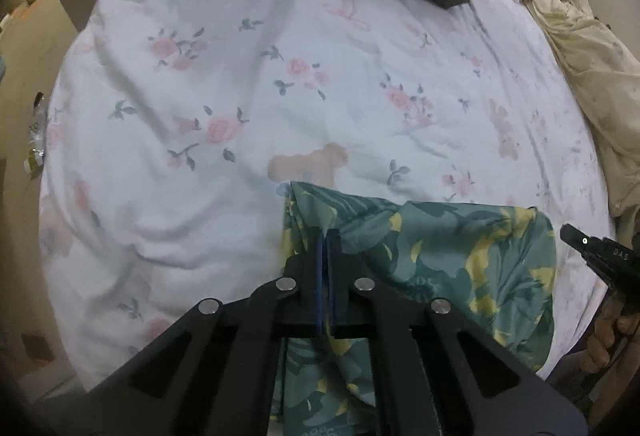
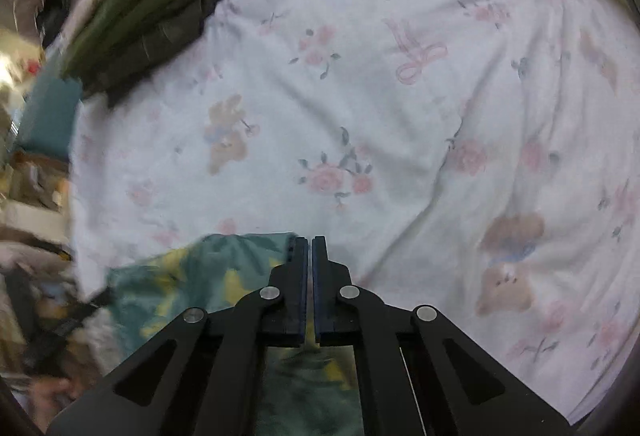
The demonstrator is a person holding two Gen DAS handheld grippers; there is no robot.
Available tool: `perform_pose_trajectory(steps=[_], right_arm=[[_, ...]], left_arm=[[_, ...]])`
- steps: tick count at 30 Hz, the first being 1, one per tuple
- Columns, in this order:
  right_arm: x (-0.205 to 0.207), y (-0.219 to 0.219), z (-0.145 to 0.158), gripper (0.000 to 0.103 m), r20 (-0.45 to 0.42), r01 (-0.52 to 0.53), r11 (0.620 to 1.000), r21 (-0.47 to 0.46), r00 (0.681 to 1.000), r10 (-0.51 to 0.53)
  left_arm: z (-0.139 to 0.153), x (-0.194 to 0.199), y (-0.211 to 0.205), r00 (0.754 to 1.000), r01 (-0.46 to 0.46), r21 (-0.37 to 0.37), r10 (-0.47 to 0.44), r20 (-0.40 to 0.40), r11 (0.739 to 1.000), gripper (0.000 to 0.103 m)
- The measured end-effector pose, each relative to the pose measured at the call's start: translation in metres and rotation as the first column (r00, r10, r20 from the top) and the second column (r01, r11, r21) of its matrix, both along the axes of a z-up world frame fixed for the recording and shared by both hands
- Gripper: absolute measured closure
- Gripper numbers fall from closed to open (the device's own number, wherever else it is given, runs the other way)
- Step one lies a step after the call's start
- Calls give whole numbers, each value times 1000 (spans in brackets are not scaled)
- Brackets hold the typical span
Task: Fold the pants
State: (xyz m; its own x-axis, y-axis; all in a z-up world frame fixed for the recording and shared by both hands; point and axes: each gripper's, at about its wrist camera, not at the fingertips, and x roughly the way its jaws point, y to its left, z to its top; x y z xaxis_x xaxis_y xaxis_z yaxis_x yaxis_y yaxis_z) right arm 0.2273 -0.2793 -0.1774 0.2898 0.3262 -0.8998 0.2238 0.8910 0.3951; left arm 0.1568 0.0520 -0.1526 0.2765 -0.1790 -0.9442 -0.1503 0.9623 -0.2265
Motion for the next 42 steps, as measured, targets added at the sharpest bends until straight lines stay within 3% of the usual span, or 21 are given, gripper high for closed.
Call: perform_pose_trajectory(steps=[1,3,5,8,11,13,15,17,19,21,23,25,27,28,29,31,36,40,41,42], right_arm=[[-2,-3,4,102,8,7,1000,3,1000,-7],[-7,-4,17,101,53,15,1000,0,998,-15],[-10,5,31,101,115,-20,999,44,993,14],[-10,34,42,96,172,-139,988,67,977,126],[-9,77,27,96,134,-306,947,101,947,292],[-14,100,11,96,54,-392,920,1,919,392],[-25,110,-17,100,-123,-456,883,-105,888,444],[-37,98,-29,101,-192,-437,896,-75,888,417],[-45,87,-10,100,-169,-420,904,-86,900,402],[-50,84,10,96,-108,-425,897,-118,904,414],[-56,82,23,96,-54,-416,906,-82,909,413],[-62,90,29,96,-18,-429,903,1,903,429],[-69,107,23,96,-32,-482,875,41,875,484],[-75,114,16,96,-64,-508,861,32,859,509],[-80,123,1,96,-128,-536,844,-1,837,531],[-86,126,-20,97,-204,-556,831,-10,815,542],[-77,109,-7,95,-164,-502,862,67,847,506],[-66,82,26,91,-8,-436,895,90,899,439],[-62,72,32,88,24,-408,906,111,913,408],[-57,63,39,62,58,-366,920,139,931,361]], left_arm=[[3,-1,1,1000,-15,3,15,0,1000,93],[12,-6,5,998,-56,39,55,24,998,65],[31,-14,6,989,-100,100,88,115,990,64],[44,-20,-12,980,-14,83,-2,199,996,64],[29,-22,-49,973,190,-30,-184,141,981,63],[7,-26,-69,963,269,13,-269,25,963,63],[-21,-37,-76,938,332,100,-317,-136,938,63],[-24,-45,-70,940,329,143,-309,-141,934,61],[-10,-49,-67,946,321,202,-304,-110,925,61],[9,-56,-64,953,302,214,-301,-38,929,59],[23,-63,-67,950,305,152,-312,20,940,50],[26,-70,-73,941,334,60,-336,33,941,48],[14,-76,-81,930,367,40,-366,-30,929,48],[2,-77,-86,924,380,89,-372,-88,921,47],[-9,-79,-86,921,381,124,-364,-136,916,40],[-28,-82,-80,923,350,86,-328,-200,933,35],[-8,-75,-69,945,301,65,-288,-157,951,33],[22,-58,-49,976,217,48,-215,-39,975,25],[27,-53,-40,984,179,53,-179,-9,982,19],[32,-50,-29,992,126,62,-128,20,990,15]])
